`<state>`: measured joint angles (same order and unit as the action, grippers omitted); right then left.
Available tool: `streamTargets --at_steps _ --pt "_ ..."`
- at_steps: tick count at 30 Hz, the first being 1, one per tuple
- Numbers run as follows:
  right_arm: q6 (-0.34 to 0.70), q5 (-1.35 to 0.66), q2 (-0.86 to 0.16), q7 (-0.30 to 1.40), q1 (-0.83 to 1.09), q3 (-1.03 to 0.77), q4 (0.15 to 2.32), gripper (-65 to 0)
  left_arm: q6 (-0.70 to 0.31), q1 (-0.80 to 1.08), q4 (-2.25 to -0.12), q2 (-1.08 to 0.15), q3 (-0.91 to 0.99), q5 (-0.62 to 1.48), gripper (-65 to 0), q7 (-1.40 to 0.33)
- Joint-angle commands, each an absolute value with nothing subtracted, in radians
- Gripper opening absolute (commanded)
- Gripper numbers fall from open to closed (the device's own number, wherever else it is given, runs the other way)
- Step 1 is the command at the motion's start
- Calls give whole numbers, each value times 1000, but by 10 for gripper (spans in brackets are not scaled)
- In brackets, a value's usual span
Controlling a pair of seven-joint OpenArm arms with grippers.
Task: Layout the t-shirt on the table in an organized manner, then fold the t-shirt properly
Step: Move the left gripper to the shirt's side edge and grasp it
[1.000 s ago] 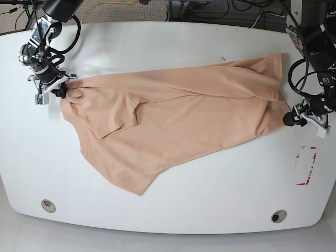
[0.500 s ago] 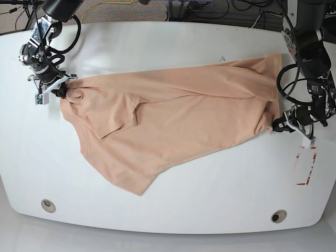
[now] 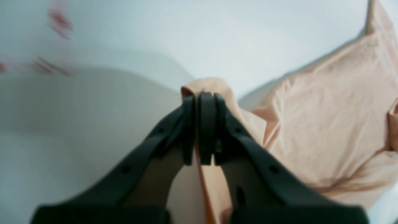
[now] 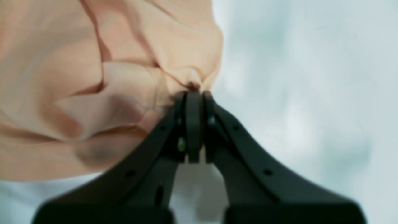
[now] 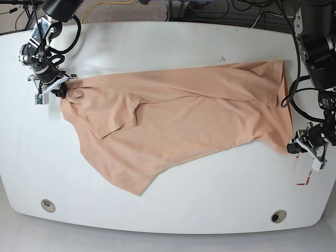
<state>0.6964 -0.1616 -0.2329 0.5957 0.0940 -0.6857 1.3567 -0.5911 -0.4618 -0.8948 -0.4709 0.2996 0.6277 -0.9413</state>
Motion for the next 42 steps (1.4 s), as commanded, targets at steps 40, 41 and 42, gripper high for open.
streamTargets --at_steps 40,41,42 --pt "698 -143 -243 625 97 -688 1376 -645 -648 -561 -1070 -532 306 380 -258 -958" --pt "698 -143 -243 625 99 -688 1385 -645 -664 -544 -1090 -532 308 394 -258 -969" --pt "698 -142 -243 625 101 -690 1397 -645 -679 -521 -1115 -533 308 410 -258 -983"
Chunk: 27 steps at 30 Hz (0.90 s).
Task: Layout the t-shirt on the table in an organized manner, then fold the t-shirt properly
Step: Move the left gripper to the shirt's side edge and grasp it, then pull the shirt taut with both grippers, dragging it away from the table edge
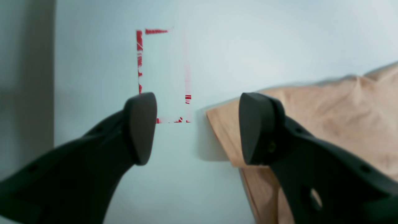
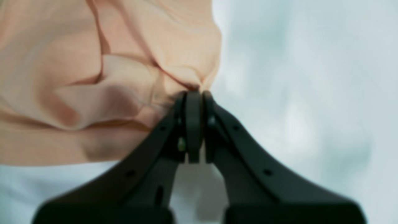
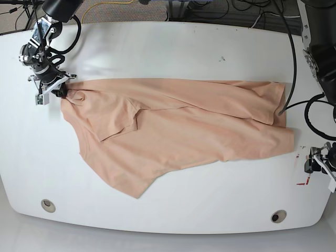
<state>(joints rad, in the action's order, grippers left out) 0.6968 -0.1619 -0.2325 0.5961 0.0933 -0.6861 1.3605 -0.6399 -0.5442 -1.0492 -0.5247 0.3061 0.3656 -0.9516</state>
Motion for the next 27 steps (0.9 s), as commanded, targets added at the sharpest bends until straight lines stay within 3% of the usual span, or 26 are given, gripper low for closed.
streamTargets --at_steps 1,15,27 --pt "698 -142 -243 627 104 -690 1415 -644 -696 -486 -1148 -533 308 432 -258 -1003" --pt "698 -142 -206 630 209 -690 1524 -644 -698 -84 -1535 -450 308 575 -260 -1063" --pt "698 -142 -183 628 226 -688 1524 -644 -698 24 -1560 -337 375 568 -260 -1061"
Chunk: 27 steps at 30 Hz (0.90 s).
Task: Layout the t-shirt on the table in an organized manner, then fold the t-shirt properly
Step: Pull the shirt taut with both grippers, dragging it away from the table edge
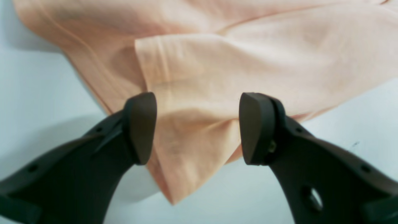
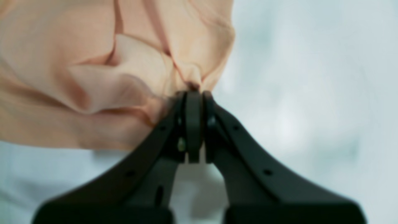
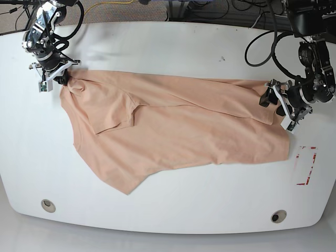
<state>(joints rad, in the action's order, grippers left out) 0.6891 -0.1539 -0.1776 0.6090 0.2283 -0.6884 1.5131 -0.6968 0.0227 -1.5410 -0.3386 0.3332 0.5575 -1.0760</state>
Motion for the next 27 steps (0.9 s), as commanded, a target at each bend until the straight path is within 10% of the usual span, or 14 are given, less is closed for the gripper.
streamTargets --at_steps 1,20,27 --pt "698 -142 -182 628 225 -687 1524 -644 -698 27 -1560 -332 384 567 -260 -1061" --pt "698 -142 -179 628 220 -684 1524 -644 -698 131 -1529 -371 415 568 -262 -1058" --pt "698 -142 -179 628 220 -684 1524 -644 -698 140 -1529 -372 415 522 -497 -1056"
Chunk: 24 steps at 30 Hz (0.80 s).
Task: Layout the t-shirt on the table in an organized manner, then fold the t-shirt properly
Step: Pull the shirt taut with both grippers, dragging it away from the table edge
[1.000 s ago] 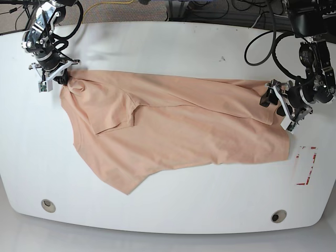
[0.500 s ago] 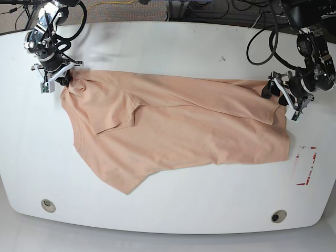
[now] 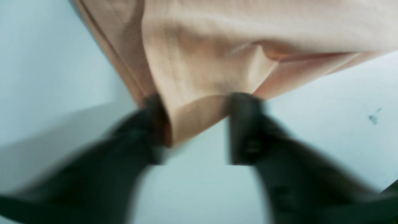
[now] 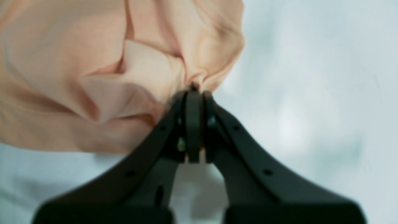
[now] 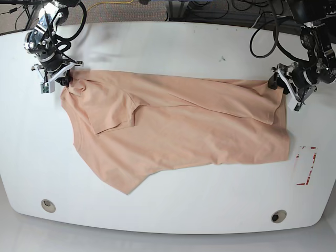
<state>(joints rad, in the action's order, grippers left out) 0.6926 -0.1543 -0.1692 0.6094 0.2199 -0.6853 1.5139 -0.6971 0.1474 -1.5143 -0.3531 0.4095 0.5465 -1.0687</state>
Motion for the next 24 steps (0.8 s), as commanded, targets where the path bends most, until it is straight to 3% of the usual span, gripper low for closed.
streamTargets --at_steps 1,2,5,24 --pt "698 -142 -179 628 220 -684 1524 -644 -698 140 -1529 -372 415 512 -519 -1056" --pt "698 -142 -179 628 220 -684 1524 -644 -698 140 -1529 -371 415 487 -561 -1056" --pt "698 -142 -179 628 220 -684 1524 -644 -698 140 -1529 -367 415 447 -597 -1058" --pt "698 -143 -179 628 254 -690 1524 -645 -698 275 -1624 -372 532 427 -601 -1063"
